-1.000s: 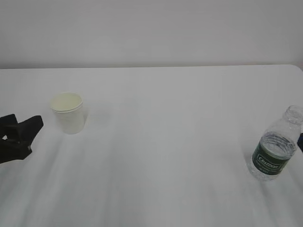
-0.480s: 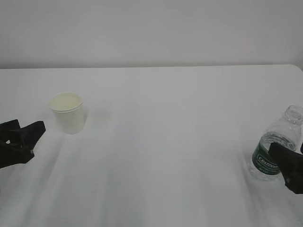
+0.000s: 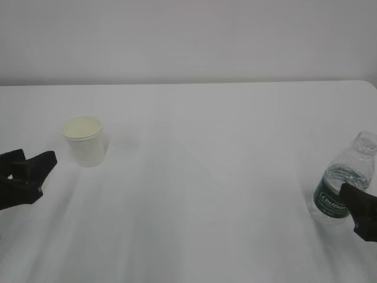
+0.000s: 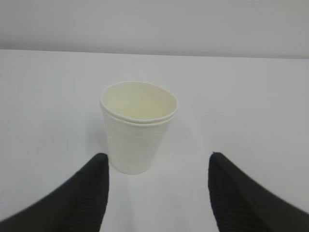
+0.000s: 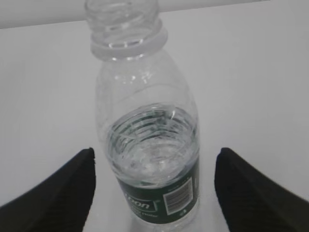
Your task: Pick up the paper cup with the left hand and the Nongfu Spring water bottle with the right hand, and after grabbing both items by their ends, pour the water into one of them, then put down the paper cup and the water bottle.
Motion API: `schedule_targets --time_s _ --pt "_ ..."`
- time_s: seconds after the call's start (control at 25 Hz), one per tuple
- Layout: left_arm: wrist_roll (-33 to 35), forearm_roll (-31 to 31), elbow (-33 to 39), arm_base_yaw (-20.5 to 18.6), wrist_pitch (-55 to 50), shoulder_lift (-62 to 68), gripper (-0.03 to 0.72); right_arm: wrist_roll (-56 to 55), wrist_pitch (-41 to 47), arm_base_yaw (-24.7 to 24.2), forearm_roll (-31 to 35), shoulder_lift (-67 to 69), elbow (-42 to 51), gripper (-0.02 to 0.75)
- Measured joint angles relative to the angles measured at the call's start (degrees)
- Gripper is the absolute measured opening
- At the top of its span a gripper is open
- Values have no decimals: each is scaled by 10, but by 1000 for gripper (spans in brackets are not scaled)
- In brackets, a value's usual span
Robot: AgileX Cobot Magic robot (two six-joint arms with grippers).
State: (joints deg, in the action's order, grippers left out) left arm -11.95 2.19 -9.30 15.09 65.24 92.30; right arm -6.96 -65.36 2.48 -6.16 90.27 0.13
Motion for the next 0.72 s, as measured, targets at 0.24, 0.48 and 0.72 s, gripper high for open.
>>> schedule_targets --time_s 0.24,0.48,0.72 --pt "0 0 0 0 0 0 461 4 -1 0 5 27 0 586" --pt "0 0 0 0 0 0 461 16 -1 0 5 65 0 586" --pt "0 0 0 0 0 0 461 17 -2 0 5 69 0 585"
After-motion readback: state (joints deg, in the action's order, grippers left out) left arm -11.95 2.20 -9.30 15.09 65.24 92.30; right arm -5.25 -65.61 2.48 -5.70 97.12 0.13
